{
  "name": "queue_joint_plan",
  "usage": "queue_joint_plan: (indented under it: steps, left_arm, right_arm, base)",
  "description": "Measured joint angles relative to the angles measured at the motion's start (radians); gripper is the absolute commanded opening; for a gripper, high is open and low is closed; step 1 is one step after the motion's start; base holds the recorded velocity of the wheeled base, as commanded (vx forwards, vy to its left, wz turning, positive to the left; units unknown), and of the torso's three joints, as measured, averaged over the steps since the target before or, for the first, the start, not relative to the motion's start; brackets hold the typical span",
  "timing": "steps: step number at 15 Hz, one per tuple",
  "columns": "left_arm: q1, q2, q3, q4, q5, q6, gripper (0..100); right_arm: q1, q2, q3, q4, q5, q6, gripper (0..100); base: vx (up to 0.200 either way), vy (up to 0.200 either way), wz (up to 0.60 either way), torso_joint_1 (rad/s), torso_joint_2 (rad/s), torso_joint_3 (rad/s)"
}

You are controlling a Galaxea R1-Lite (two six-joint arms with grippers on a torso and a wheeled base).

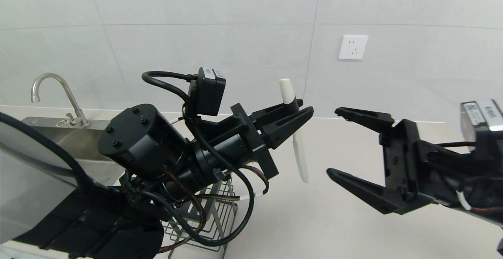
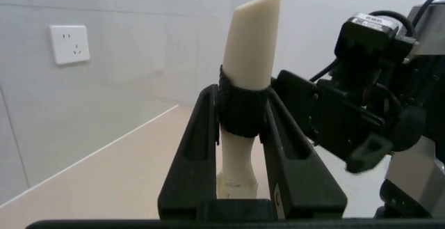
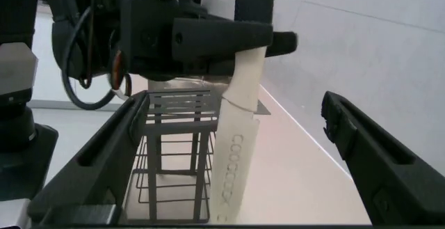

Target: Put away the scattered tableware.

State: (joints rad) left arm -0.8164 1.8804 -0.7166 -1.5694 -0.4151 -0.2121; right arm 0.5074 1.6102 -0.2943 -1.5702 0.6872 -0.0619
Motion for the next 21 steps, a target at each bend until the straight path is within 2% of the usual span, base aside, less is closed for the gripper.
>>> queue_joint_plan:
  steps: [6,9,14,16,18,20,21]
  left_arm:
    - [0.001,-0.066,0.02,0.0,0.0,0.003,0]
    - [0.001,-0.078,0.02,0.0,0.002,0.004,0]
    - [0.003,-0.092,0.026,0.001,0.004,0.004,0]
    - [0.003,-0.1,0.041,0.003,0.003,0.004,0]
    - [0.017,-0.122,0.049,0.02,0.003,0.004,0]
    - [0.032,-0.157,0.053,0.052,0.004,0.004,0]
    - [0.039,-0.177,0.056,0.065,0.004,0.004,0]
  right_arm:
    - [-0.29,-0.399,0.226,0.037,0.0,0.031,100]
    - [-0.345,-0.727,0.264,0.235,0.018,0.032,100]
    - [-0.405,-1.301,0.27,0.757,0.056,0.009,100]
    - [-0.425,-1.418,0.285,0.835,0.047,-0.003,100]
    - [-0.454,-1.477,0.292,0.973,-0.029,-0.002,100]
    - [-0.494,-1.538,0.293,1.118,-0.027,-0.018,100]
    - [-0.501,-1.558,0.293,1.147,-0.021,-0.033,100]
  base:
    - [0.0,0.0,0.0,0.0,0.0,0.0]
    - [0.0,0.0,0.0,0.0,0.0,0.0]
    - [0.0,0.0,0.0,0.0,0.0,0.0]
    - [0.0,0.0,0.0,0.0,0.0,0.0]
    - [0.0,0.0,0.0,0.0,0.0,0.0]
    - [0.0,0.0,0.0,0.0,0.0,0.0]
    - [0.0,0.0,0.0,0.0,0.0,0.0]
